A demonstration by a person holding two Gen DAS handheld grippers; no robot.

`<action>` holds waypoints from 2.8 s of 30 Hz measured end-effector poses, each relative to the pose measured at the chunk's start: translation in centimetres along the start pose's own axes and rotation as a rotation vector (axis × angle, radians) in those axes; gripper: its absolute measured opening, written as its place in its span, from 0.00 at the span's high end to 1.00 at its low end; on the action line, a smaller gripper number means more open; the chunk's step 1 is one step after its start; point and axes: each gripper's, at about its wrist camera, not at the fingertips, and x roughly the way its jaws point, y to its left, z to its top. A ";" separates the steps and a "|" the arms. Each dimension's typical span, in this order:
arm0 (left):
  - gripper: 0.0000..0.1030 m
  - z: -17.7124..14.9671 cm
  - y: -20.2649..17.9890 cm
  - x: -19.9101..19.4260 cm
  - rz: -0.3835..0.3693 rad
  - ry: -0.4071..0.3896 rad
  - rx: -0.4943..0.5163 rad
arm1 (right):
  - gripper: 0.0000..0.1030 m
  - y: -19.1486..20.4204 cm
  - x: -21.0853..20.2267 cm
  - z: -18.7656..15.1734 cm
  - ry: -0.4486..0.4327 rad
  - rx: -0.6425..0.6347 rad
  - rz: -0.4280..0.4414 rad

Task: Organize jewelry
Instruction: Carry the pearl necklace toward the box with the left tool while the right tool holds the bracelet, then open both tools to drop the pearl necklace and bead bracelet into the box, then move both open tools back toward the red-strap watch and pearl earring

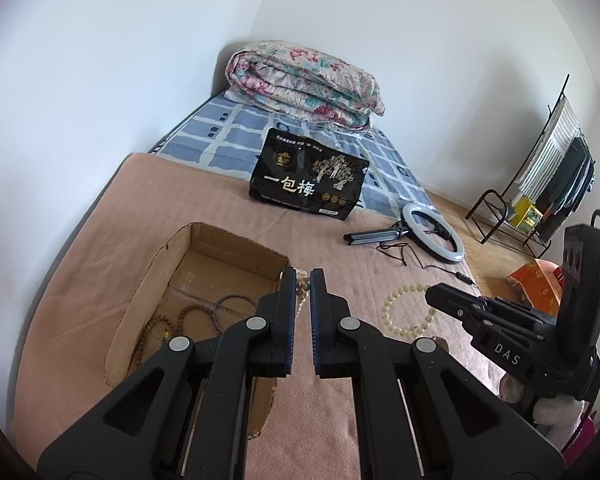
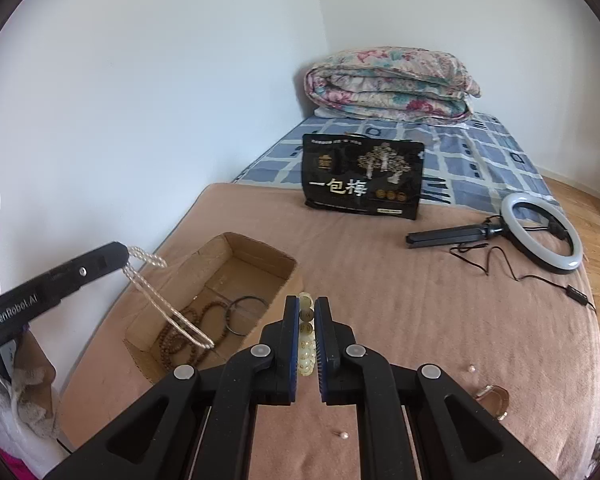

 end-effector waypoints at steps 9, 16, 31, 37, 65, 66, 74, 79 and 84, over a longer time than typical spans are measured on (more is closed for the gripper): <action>0.96 -1.0 2.2 0.1 0.025 0.041 -0.011 | 0.95 2.8 3.7 0.7 0.044 -0.013 0.050; 0.96 -1.9 3.4 0.3 0.043 0.071 -0.007 | 0.95 4.6 6.6 0.7 0.084 -0.022 0.064; 0.96 -3.1 4.0 2.4 0.075 0.128 0.008 | 0.95 5.4 10.3 0.9 0.129 -0.002 0.072; 0.96 -3.5 4.4 3.4 0.091 0.148 0.008 | 0.95 5.7 11.4 0.9 0.140 -0.008 0.067; 0.54 -4.9 5.2 5.4 0.183 0.185 0.064 | 0.23 5.8 12.1 0.5 0.110 -0.039 0.027; 0.54 -4.9 5.1 5.3 0.186 0.182 0.069 | 0.19 5.7 11.8 0.5 0.099 -0.036 0.023; 0.54 -4.8 4.1 4.6 0.191 0.159 0.089 | 0.06 4.8 10.3 0.7 0.066 -0.004 0.011; 0.54 -4.9 2.9 4.1 0.191 0.144 0.113 | 0.01 4.0 8.8 0.7 0.038 0.011 -0.008; 0.54 -5.0 1.8 3.7 0.178 0.134 0.115 | 0.00 2.8 7.3 0.3 0.030 0.029 -0.032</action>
